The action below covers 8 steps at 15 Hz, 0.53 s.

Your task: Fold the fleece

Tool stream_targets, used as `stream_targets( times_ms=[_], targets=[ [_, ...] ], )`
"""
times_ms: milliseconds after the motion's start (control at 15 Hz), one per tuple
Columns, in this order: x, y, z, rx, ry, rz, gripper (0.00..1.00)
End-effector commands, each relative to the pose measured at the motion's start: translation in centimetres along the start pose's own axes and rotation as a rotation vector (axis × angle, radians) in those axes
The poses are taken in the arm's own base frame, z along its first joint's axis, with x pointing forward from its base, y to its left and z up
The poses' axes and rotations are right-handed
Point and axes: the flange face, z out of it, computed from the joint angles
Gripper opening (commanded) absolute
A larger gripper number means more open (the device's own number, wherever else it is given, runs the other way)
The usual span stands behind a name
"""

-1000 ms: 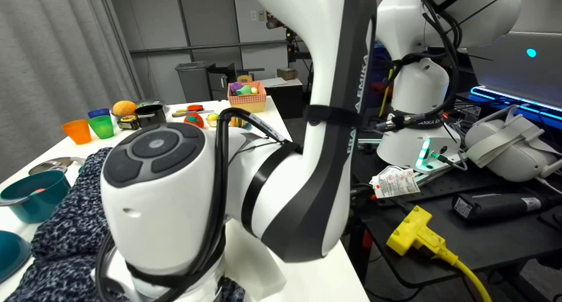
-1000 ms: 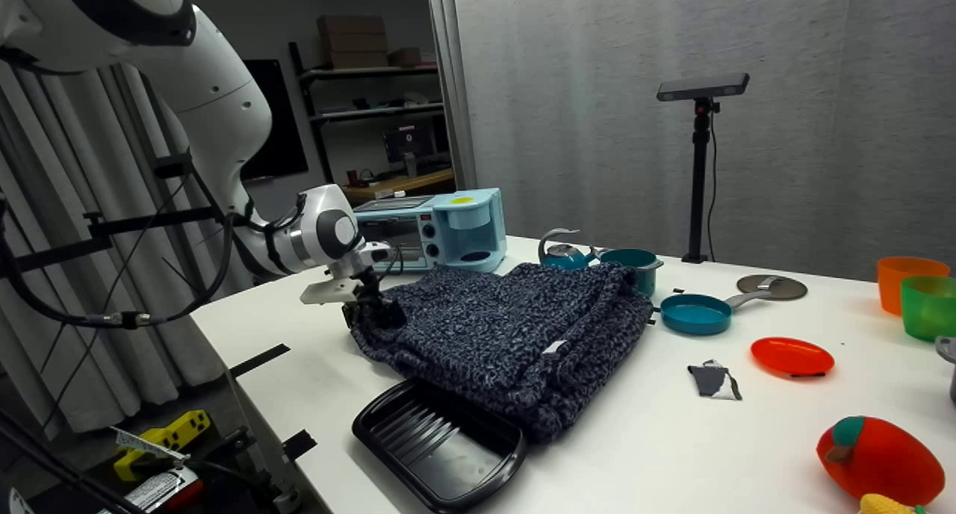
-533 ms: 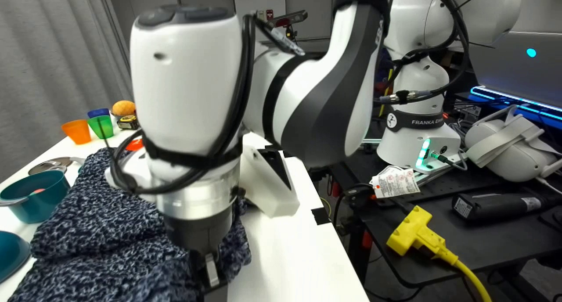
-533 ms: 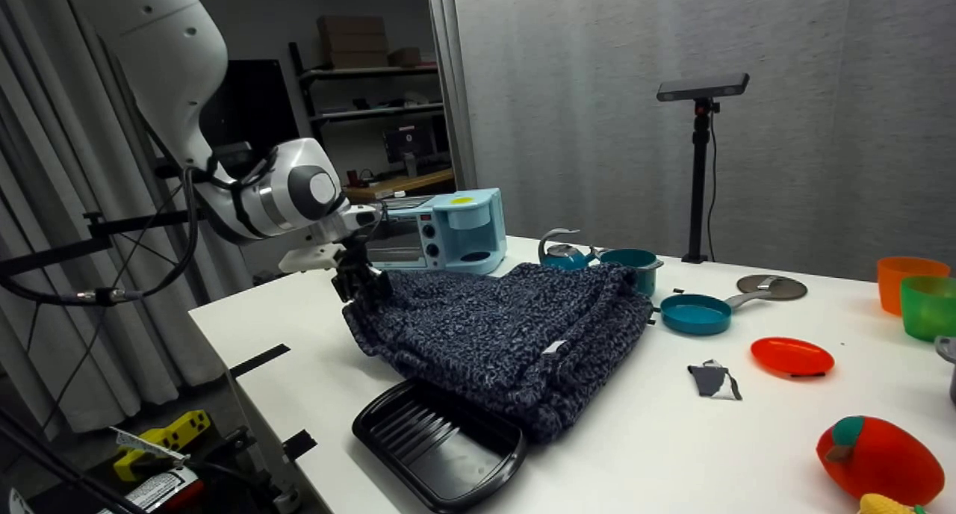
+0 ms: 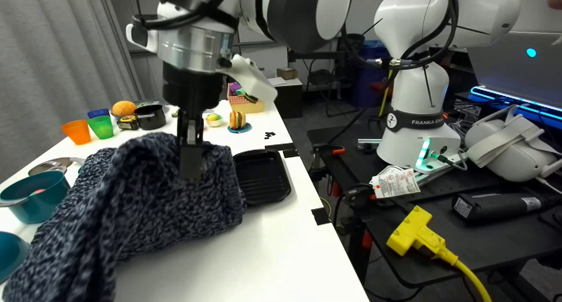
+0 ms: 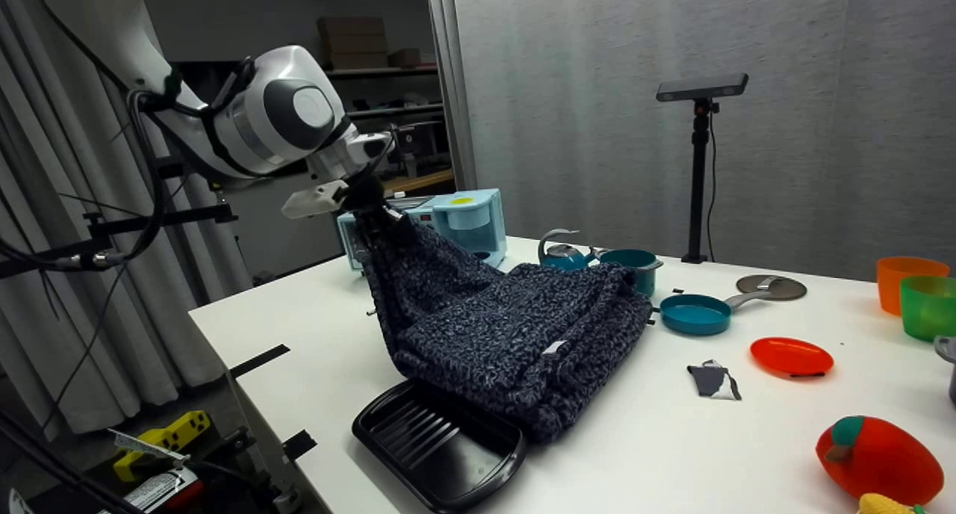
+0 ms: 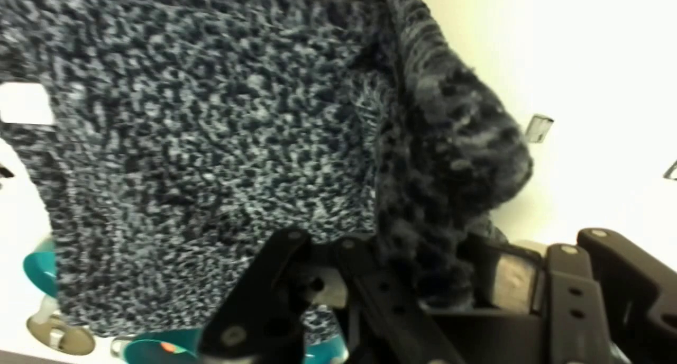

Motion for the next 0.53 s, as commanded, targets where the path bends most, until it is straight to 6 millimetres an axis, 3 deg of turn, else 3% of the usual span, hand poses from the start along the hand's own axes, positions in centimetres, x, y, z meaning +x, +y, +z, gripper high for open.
stream_targets(
  times_ms=[0, 133, 267, 467],
  targets=[
    [-0.1, 8.8, -2.9, -0.026, -0.043, 0.097, 0.00],
    [0.1, 14.9, -3.2, -0.083, -0.088, 0.160, 0.00],
    [0.0, 19.4, -3.2, -0.140, -0.135, 0.201, 0.00],
    [-0.2, 23.2, -2.8, -0.189, -0.198, 0.253, 0.00]
  ],
)
